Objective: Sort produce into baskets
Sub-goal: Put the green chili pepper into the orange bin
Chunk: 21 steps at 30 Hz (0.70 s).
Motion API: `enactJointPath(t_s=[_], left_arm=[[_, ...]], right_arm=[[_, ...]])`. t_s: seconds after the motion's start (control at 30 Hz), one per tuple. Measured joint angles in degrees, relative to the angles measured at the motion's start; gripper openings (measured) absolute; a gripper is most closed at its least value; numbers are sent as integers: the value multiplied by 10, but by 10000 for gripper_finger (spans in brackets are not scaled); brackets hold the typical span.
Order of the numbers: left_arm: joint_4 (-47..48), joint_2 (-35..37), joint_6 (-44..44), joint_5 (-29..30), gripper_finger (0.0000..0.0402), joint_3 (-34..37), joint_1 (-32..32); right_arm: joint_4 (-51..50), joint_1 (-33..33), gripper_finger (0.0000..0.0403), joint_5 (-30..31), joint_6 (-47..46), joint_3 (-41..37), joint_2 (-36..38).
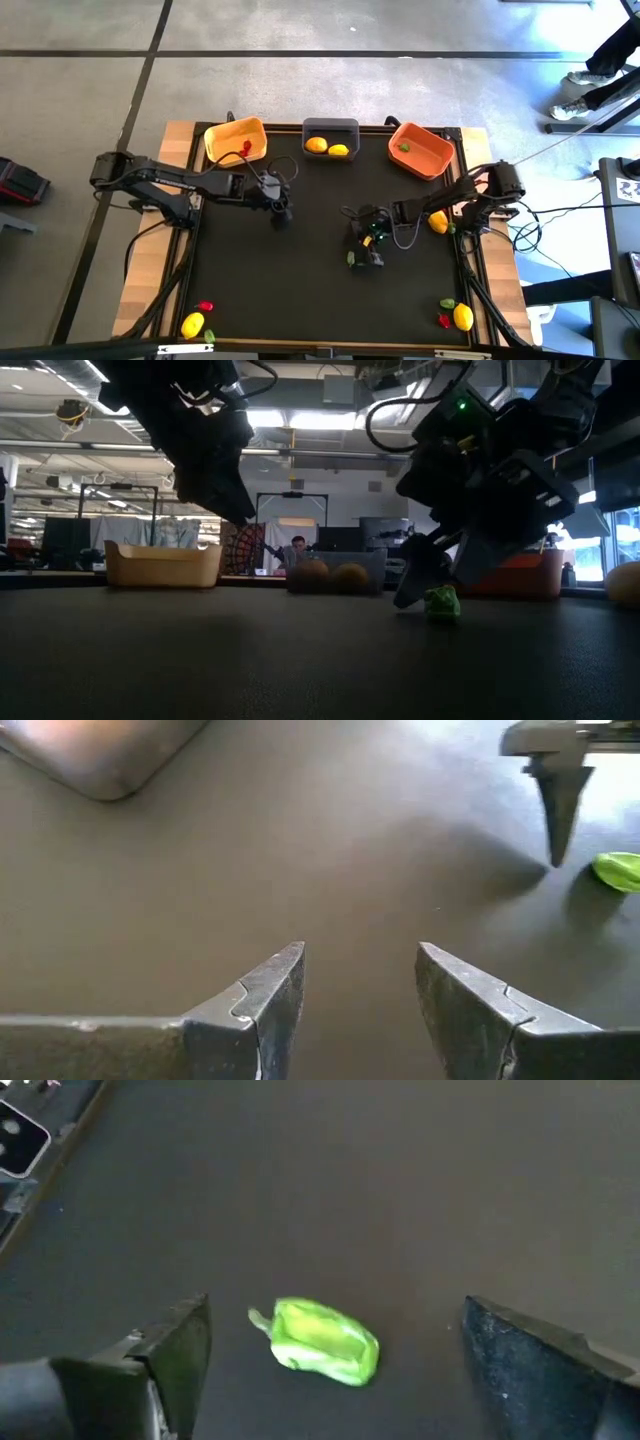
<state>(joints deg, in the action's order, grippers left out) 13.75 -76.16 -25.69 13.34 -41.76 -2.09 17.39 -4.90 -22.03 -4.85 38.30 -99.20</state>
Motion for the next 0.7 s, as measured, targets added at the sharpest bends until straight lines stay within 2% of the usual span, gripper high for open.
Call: enactJointPath(t_s=[0.7], left_arm=[[-12,-3,-1,0,184,0,18]], right_arm=[[-8,1,167,-6,67,-6,-8]])
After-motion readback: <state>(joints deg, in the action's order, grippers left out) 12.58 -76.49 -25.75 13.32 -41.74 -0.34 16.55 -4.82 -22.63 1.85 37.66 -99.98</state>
